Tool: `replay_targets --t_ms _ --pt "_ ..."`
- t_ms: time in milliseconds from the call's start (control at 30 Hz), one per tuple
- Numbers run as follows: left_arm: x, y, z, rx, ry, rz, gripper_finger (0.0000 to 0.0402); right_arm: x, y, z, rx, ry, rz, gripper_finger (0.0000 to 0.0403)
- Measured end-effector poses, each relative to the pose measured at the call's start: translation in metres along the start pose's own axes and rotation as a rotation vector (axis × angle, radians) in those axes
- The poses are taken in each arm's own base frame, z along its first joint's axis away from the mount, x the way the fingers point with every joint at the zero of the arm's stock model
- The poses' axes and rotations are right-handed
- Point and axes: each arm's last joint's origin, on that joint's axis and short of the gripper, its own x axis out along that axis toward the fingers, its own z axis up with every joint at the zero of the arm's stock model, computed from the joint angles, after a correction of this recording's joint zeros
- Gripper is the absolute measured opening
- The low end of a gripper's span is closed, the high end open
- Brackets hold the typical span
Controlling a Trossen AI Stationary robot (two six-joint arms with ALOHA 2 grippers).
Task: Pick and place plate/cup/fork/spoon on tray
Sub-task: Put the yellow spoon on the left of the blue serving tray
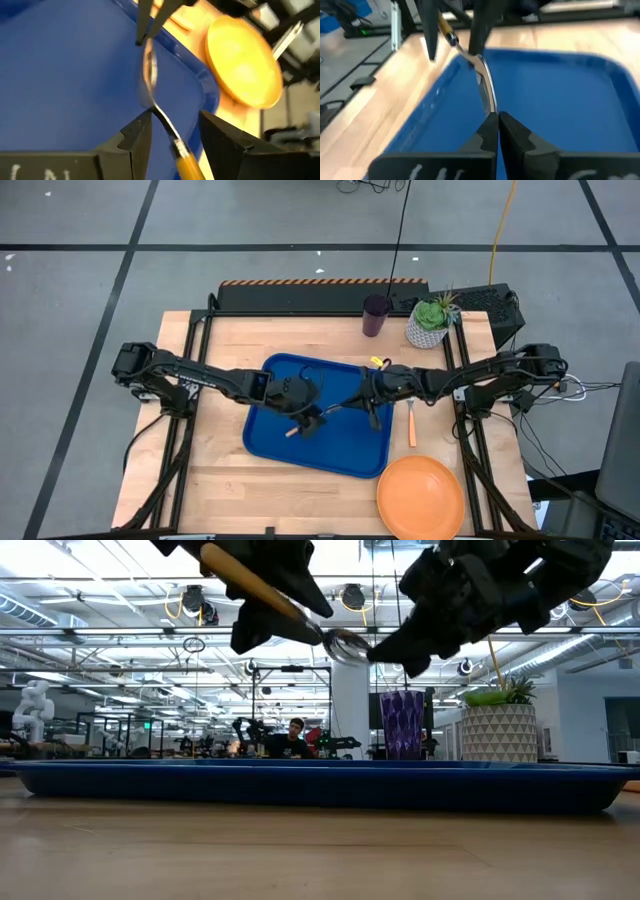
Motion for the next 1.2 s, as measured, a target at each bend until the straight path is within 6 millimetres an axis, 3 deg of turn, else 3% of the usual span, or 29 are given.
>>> replay_targets --t_ms 167,467,633,900,1033,1200 --pt "-0.001 -0.003 -0.002 0.197 -0.019 0.048 0.0163 0.0 -0.001 -0.007 0.03 0.072 -0.007 0.0001" --pt "-0.001 0.002 -0.007 0.353 -0.016 0.216 0.0163 -0.001 -0.002 -0.01 0.083 0.106 -0.013 0.0" --pt "-0.005 0.0 -0.028 0.497 0.094 0.388 0.0163 -0.003 -0.012 -0.01 0.13 0.102 -0.049 0.0" --pt "-0.009 -0.021 -0.036 0.623 0.055 0.497 0.0163 -0.008 -0.034 -0.01 0.202 0.097 -0.14 0.0" --pt "-0.003 -0.021 -0.052 0.706 0.185 0.652 0.0163 -0.01 -0.04 -0.009 0.218 0.076 -0.169 0.0" --pt "0.017 -0.026 -0.055 0.742 0.234 0.774 0.0163 -0.01 -0.042 0.002 0.24 -0.039 -0.143 0.0"
